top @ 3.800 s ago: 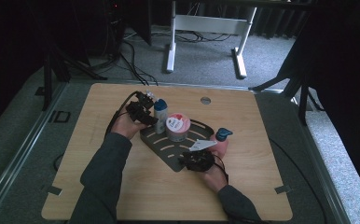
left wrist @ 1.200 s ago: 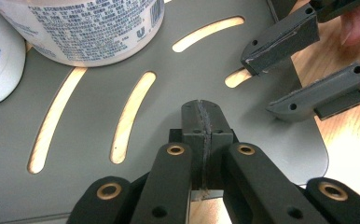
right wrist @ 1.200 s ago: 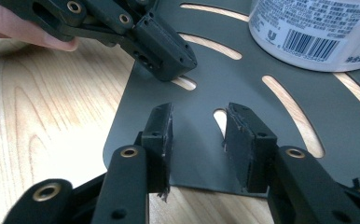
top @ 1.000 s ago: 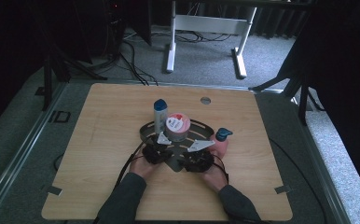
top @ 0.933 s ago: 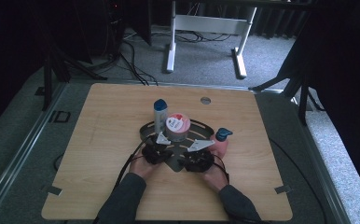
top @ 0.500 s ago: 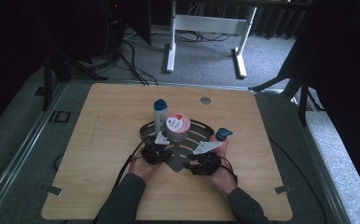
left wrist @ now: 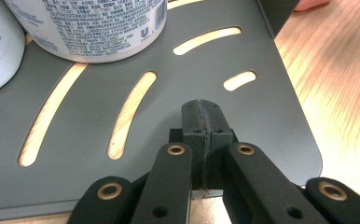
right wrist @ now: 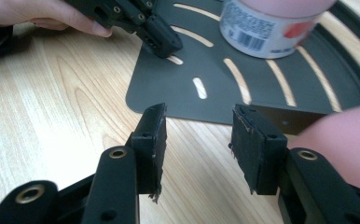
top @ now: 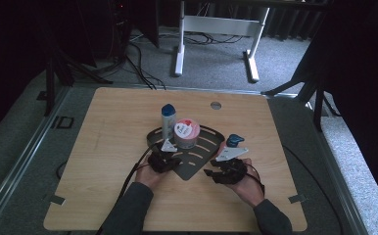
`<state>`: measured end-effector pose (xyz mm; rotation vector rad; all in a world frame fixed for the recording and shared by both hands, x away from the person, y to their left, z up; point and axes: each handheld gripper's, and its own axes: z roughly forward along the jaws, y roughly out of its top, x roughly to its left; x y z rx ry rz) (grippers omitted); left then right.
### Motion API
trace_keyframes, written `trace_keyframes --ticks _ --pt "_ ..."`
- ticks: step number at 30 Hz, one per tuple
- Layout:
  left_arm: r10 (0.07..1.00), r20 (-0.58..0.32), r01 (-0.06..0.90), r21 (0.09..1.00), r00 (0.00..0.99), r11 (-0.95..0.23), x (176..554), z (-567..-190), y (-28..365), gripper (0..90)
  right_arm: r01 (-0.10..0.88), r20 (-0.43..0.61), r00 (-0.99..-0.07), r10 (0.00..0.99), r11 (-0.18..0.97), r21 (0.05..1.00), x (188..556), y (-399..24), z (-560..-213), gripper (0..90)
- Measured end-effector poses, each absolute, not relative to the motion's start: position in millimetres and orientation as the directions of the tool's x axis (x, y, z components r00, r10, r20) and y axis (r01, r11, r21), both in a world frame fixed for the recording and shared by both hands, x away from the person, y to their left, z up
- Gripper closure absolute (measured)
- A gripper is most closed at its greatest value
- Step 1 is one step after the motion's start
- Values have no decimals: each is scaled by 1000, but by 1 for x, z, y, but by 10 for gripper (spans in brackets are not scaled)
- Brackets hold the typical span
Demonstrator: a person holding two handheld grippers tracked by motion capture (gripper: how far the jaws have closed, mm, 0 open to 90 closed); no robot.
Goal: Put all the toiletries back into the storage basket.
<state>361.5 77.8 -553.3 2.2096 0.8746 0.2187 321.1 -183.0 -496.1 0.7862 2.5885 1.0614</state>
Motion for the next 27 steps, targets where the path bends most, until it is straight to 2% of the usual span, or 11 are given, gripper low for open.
trace_keyframes --ticks 27 --pt "648 -105 518 702 755 -490 361 -554 79 900 430 -13 -750 661 502 750 317 -248 -457 528"
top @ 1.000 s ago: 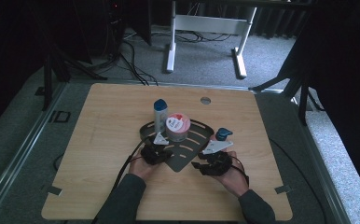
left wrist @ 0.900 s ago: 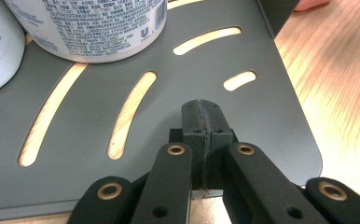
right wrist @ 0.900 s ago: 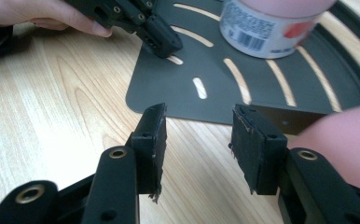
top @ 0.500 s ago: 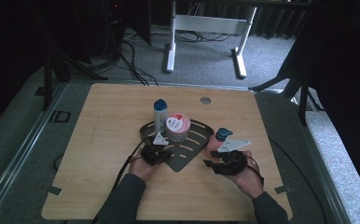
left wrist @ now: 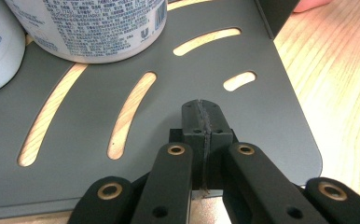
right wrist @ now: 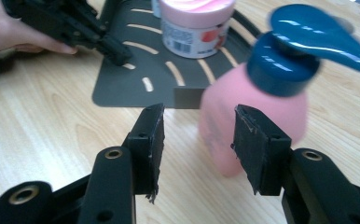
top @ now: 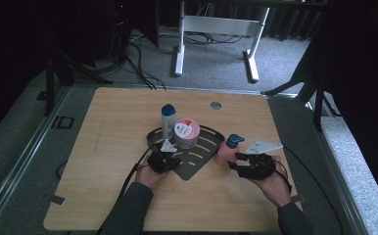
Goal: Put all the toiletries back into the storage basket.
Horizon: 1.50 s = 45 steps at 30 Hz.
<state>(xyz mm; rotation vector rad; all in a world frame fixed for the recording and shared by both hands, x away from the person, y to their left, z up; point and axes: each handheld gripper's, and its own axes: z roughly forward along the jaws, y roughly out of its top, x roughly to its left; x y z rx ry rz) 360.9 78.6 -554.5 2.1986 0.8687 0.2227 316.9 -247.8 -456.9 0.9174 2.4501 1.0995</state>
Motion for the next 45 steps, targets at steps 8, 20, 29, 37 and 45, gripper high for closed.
trace_keyframes --ticks 8,20,29,37,45 --pt "648 -105 517 702 754 -489 361 -555 79 900 449 -24 -711 703 480 754 328 -255 -456 498" --pt "649 -106 517 705 753 -486 361 -555 79 900 461 -57 -657 752 460 759 341 -252 -459 454" --pt "649 -108 517 708 753 -481 360 -555 79 900 451 -74 -634 770 446 773 347 -243 -466 389" --pt "649 -108 516 708 753 -481 360 -555 79 900 430 -96 -625 775 444 786 353 -234 -469 361" --pt "649 -108 517 708 753 -481 360 -555 80 900 415 -108 -599 793 423 805 354 -226 -476 330"
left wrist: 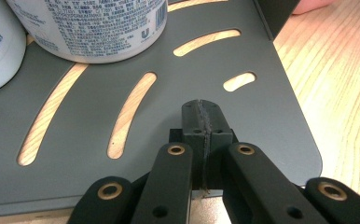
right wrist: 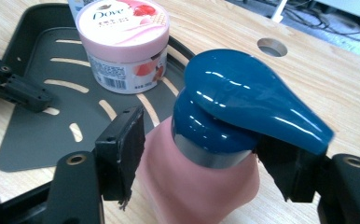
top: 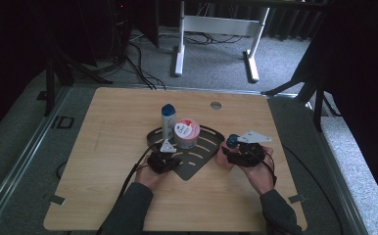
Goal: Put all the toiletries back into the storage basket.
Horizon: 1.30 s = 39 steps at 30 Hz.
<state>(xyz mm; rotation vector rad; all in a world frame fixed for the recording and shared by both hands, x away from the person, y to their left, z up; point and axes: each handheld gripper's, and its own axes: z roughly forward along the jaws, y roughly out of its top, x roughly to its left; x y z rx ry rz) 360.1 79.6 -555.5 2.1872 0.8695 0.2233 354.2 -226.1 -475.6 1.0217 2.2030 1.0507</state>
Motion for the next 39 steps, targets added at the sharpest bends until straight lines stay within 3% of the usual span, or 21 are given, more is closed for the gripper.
trace_keyframes --ticks 16,28,32,34,39 --pt "650 -112 518 711 751 -476 360 -556 80 900 405 -153 -552 819 424 810 356 -214 -486 308" --pt "651 -112 516 714 751 -472 360 -556 80 900 398 -114 -532 839 367 841 356 -217 -482 422" --pt "650 -112 515 715 752 -473 360 -556 80 900 414 -70 -540 839 337 845 358 -221 -481 452" --pt "650 -112 515 715 752 -473 360 -556 80 900 425 -22 -547 837 300 854 359 -226 -477 515" --pt "650 -112 514 716 752 -471 360 -557 80 900 436 7 -563 826 290 852 362 -231 -475 514"
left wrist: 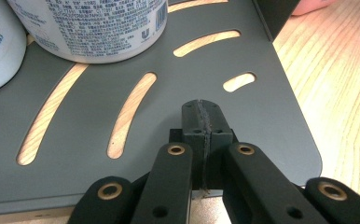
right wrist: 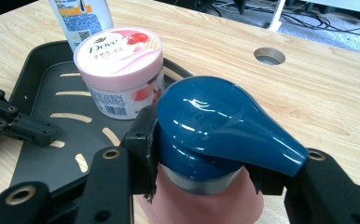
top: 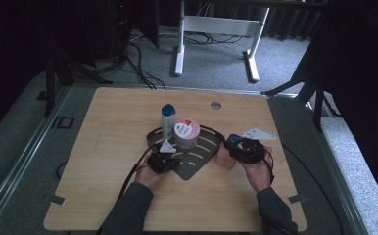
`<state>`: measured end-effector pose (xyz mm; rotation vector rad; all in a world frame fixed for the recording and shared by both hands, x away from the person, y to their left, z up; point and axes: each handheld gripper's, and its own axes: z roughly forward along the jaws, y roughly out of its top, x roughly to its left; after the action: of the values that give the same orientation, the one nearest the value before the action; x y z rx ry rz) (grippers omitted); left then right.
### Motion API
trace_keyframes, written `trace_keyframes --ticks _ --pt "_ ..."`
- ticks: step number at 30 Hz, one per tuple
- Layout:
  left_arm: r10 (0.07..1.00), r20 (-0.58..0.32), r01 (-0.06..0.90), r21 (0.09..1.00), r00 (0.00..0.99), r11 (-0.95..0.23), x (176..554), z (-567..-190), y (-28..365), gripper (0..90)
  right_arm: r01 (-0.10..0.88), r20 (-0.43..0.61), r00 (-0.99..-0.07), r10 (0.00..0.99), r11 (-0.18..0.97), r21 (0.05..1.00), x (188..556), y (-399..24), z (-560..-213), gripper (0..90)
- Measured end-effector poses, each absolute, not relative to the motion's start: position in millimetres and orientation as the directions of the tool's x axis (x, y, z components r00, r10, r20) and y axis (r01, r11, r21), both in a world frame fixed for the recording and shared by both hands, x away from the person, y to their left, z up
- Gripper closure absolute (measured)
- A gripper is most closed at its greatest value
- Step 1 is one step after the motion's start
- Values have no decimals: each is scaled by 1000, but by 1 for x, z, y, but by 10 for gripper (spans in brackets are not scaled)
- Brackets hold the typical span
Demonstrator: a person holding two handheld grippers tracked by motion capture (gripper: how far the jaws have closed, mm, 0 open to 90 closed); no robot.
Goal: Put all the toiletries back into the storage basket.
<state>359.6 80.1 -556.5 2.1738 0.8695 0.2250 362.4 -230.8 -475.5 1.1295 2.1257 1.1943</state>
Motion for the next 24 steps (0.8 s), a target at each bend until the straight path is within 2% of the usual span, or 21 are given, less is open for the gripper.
trace_keyframes --ticks 24 --pt "649 -111 512 718 753 -471 359 -557 80 900 394 7 -629 777 311 865 352 -239 -476 530"
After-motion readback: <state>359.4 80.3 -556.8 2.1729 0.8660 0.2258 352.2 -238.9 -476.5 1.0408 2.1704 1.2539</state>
